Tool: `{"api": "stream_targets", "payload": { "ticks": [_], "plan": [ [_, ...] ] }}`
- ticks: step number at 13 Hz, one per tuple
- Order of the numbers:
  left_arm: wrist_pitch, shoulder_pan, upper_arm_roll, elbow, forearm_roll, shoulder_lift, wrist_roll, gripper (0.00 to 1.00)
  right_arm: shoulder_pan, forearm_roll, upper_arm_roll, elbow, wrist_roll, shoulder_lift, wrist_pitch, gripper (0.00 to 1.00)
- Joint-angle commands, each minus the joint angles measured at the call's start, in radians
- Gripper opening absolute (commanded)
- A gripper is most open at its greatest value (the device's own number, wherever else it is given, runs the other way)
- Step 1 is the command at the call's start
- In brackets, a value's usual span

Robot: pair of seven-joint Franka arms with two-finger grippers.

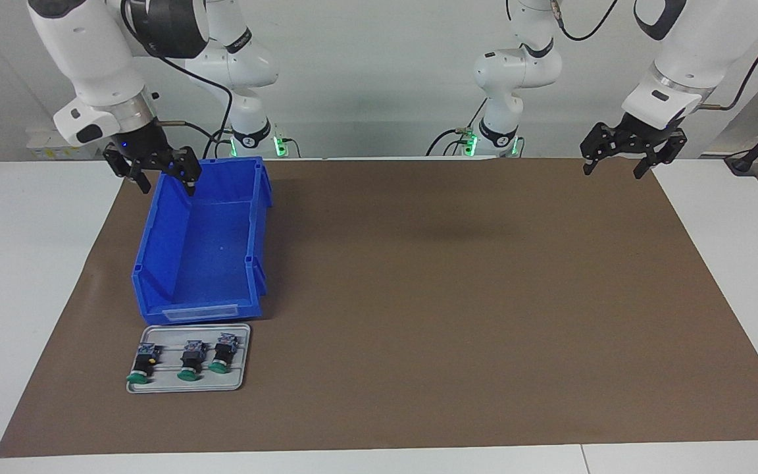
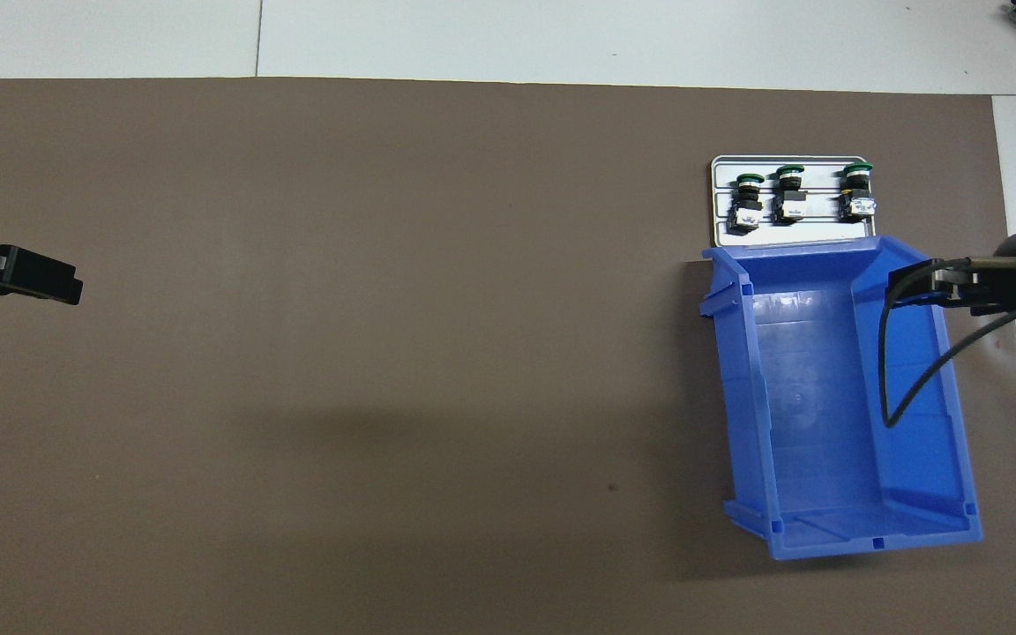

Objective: Place and press button with both arms

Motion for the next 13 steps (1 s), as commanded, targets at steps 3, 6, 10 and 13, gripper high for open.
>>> {"api": "stream_targets", "payload": {
  "ticks": [3, 6, 10, 13],
  "plan": [
    [-0.004, 0.013, -0.01, -0.031, 0.012, -0.029, 0.002, 1.0, -0.023, -0.002, 0.003, 0.083, -0.036, 0.262, 0.232, 0.87],
    [-0.004, 0.013, -0.01, -0.031, 0.012, -0.029, 0.002, 1.0, -0.025, -0.011, -0.001, 0.167, -0.034, 0.415, 0.374, 0.87],
    [-0.004, 0.013, -0.01, -0.031, 0.012, -0.027, 0.002, 1.0, -0.025, -0.031, 0.0, 0.176, -0.025, 0.534, 0.554, 0.84],
    [-0.004, 0.013, -0.01, -0.031, 0.012, -0.029, 0.002, 1.0, -0.025, -0.029, -0.001, 0.178, -0.023, 0.592, 0.634, 0.81]
  ]
}}
